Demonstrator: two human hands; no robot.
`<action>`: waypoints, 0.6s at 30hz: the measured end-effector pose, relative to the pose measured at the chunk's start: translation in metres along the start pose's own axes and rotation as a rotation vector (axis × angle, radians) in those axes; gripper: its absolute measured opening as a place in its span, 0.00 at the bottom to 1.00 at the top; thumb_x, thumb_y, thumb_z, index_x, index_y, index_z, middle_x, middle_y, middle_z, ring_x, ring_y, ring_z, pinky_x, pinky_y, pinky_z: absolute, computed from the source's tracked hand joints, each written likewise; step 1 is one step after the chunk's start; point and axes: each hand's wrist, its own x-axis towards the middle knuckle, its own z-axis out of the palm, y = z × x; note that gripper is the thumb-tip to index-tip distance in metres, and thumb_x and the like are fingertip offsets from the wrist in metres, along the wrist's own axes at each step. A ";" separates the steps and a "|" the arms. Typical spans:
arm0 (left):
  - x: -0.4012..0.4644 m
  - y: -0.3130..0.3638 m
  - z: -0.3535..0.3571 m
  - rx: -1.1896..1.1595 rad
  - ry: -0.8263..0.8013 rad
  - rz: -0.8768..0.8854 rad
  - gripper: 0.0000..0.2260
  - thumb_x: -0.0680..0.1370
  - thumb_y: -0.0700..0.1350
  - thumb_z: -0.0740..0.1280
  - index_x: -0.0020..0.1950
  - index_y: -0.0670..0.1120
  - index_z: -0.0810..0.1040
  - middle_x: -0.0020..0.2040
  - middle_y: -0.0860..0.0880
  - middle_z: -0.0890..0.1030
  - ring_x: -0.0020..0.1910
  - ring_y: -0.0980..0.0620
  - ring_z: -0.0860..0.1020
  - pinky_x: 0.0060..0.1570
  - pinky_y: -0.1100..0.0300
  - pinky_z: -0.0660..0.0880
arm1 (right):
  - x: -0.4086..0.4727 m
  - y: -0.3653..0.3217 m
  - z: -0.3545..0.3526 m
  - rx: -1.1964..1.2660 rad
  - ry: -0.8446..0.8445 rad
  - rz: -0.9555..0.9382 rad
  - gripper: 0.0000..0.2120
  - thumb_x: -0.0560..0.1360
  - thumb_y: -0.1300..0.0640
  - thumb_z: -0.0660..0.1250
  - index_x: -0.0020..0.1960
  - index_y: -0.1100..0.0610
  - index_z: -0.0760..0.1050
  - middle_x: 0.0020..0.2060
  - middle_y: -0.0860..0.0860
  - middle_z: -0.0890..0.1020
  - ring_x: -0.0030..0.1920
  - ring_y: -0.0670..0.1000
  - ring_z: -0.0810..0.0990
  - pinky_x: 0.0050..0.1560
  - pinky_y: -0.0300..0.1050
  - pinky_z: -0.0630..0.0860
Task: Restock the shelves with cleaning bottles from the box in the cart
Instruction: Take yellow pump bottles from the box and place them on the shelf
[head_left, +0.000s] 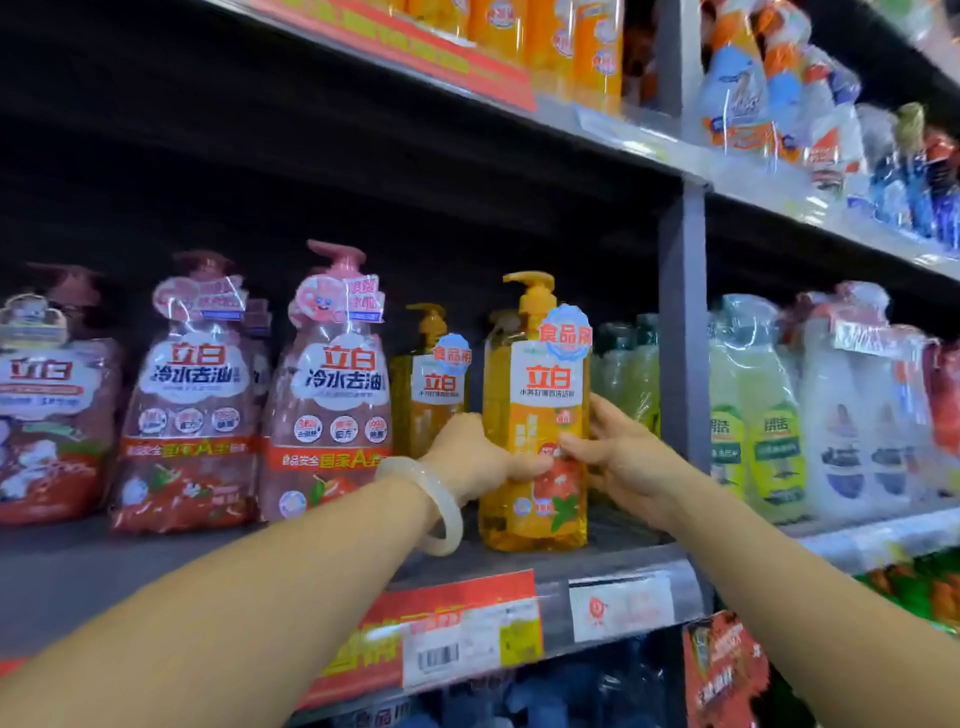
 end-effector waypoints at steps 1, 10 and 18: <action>0.005 -0.003 0.004 0.026 0.012 -0.004 0.20 0.67 0.44 0.78 0.57 0.47 0.77 0.56 0.48 0.81 0.51 0.51 0.79 0.53 0.55 0.76 | 0.007 0.005 -0.004 0.011 -0.009 0.003 0.22 0.76 0.67 0.64 0.65 0.49 0.70 0.55 0.47 0.82 0.53 0.48 0.81 0.46 0.44 0.76; 0.054 -0.017 0.033 0.237 0.153 -0.084 0.32 0.68 0.54 0.75 0.68 0.48 0.67 0.63 0.49 0.77 0.61 0.47 0.76 0.62 0.48 0.73 | 0.056 0.042 -0.007 -0.062 0.208 0.051 0.19 0.80 0.56 0.60 0.70 0.48 0.64 0.60 0.52 0.79 0.55 0.54 0.80 0.57 0.55 0.78; 0.066 -0.025 0.035 0.281 0.129 -0.142 0.32 0.71 0.52 0.73 0.71 0.50 0.64 0.65 0.49 0.75 0.63 0.48 0.75 0.62 0.52 0.72 | 0.063 0.047 -0.007 -0.147 0.258 0.073 0.22 0.80 0.53 0.59 0.73 0.49 0.60 0.61 0.53 0.77 0.56 0.55 0.79 0.55 0.52 0.77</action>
